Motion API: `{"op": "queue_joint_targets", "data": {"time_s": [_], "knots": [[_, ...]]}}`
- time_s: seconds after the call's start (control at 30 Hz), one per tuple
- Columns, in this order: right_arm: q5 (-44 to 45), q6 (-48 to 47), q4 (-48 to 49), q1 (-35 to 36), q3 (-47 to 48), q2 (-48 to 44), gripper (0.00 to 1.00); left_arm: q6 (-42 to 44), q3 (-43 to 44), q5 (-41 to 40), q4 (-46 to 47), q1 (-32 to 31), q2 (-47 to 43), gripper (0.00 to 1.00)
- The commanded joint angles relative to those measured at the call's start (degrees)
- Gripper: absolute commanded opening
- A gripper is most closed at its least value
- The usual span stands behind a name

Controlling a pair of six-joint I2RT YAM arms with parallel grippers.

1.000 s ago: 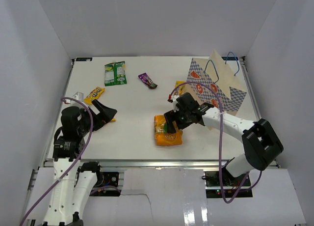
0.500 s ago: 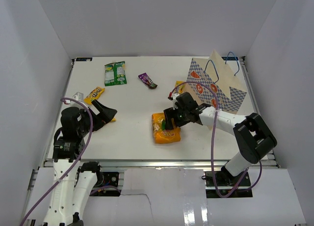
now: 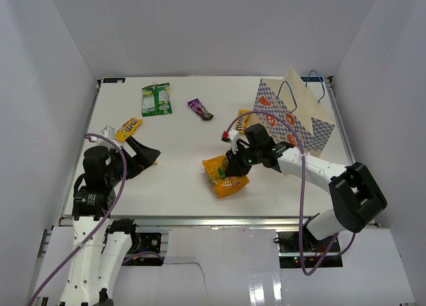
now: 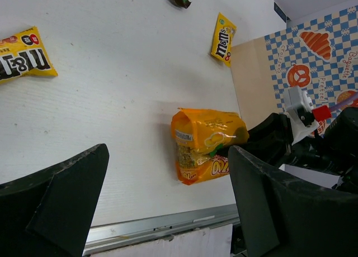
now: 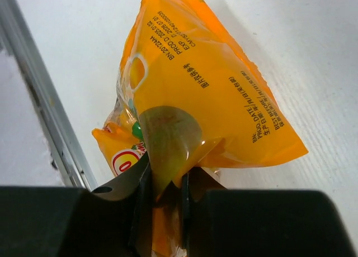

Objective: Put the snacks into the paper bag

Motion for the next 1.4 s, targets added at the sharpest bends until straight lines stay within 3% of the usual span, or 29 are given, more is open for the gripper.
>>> {"op": "queue_joint_targets", "data": {"time_s": [0.0,0.23,0.4,0.57,1.0,1.2,1.37], "knots": [[-11.94,-14.76,-3.70,-0.25,1.76,-3.93,0.08,0.09,-0.67,1.38,0.48,0.18,-1.44,0.98],[-23.74,-29.46,-15.30,-0.42,11.60,-5.95,0.08,0.09,-1.38,1.99,0.65,0.09,-2.58,0.98],[-26.29,-30.98,-16.10,-0.86,17.67,-9.99,0.08,0.35,-1.99,2.26,1.27,0.09,-2.76,0.98],[-26.12,-27.64,-16.46,-3.58,30.57,-12.46,0.08,0.70,-2.43,2.17,1.71,0.09,-2.76,0.98],[-18.13,-19.64,-14.09,-29.75,69.24,-4.91,0.08,1.23,-3.75,3.40,4.26,0.09,-1.62,0.98],[-12.42,-17.88,-11.53,-37.86,69.01,-3.32,0.08,1.67,-3.84,3.75,4.96,0.09,-0.92,0.98],[-7.67,-21.56,-11.71,-42.08,59.09,-5.51,0.08,1.94,-4.28,4.19,5.66,0.09,-0.39,0.98]]}}
